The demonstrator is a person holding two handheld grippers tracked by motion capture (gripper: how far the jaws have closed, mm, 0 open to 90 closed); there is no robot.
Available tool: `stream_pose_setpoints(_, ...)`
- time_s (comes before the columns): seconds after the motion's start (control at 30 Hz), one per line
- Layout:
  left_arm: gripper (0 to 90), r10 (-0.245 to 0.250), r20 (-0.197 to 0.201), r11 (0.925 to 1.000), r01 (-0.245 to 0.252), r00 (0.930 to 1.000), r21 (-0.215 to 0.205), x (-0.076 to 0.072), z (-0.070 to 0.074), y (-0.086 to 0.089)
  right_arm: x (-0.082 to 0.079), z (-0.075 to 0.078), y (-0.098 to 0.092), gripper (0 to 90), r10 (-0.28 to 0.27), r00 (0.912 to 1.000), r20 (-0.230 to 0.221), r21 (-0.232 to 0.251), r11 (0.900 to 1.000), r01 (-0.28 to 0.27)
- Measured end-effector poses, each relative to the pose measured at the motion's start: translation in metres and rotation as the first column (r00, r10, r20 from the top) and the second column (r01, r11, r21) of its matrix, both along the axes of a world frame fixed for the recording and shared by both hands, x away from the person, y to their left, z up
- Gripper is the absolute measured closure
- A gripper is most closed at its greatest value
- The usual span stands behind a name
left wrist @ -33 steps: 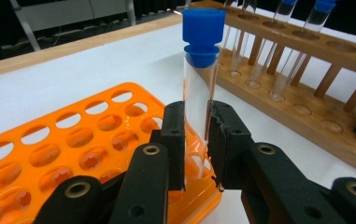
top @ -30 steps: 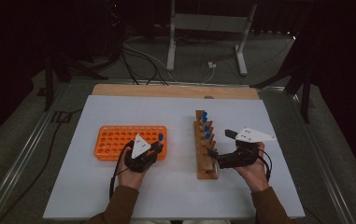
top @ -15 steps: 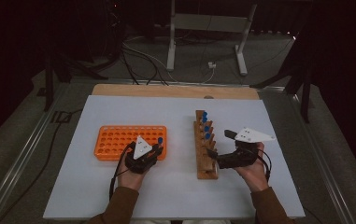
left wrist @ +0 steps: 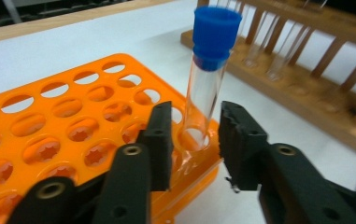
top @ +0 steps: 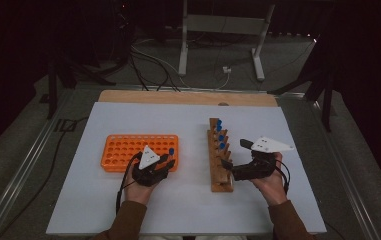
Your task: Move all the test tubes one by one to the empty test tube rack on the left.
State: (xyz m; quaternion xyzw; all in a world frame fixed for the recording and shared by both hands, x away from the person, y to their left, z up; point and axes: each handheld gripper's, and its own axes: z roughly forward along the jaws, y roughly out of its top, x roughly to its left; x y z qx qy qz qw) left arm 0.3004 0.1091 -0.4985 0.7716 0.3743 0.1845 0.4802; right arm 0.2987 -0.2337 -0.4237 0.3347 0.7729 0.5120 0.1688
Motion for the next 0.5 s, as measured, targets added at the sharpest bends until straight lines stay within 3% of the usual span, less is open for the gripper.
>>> stream_pose_setpoints(0.2, 50.0, 0.028, 0.018, 0.9976, -0.027, 0.9994, -0.064, -0.008, 0.014, 0.015, 0.002, -0.001, -0.001, 0.0, -0.009, 1.0, -0.001, -0.002, 1.0, 0.009)
stream_pose_setpoints(0.3, 45.8, 0.024, 0.004, 0.9944, -0.023, 0.9997, -0.103, -0.011, 0.019, 0.024, 0.002, -0.001, 0.0, 0.0, -0.014, 0.9999, 0.003, -0.007, 1.0, 0.014)
stream_pose_setpoints(0.5, 22.5, 0.082, 0.035, 0.9912, -0.078, 0.996, -0.107, -0.024, 0.032, 0.04, 0.007, -0.002, -0.001, 1.7, -0.038, 0.9993, -0.004, -0.002, 0.999, 0.038)
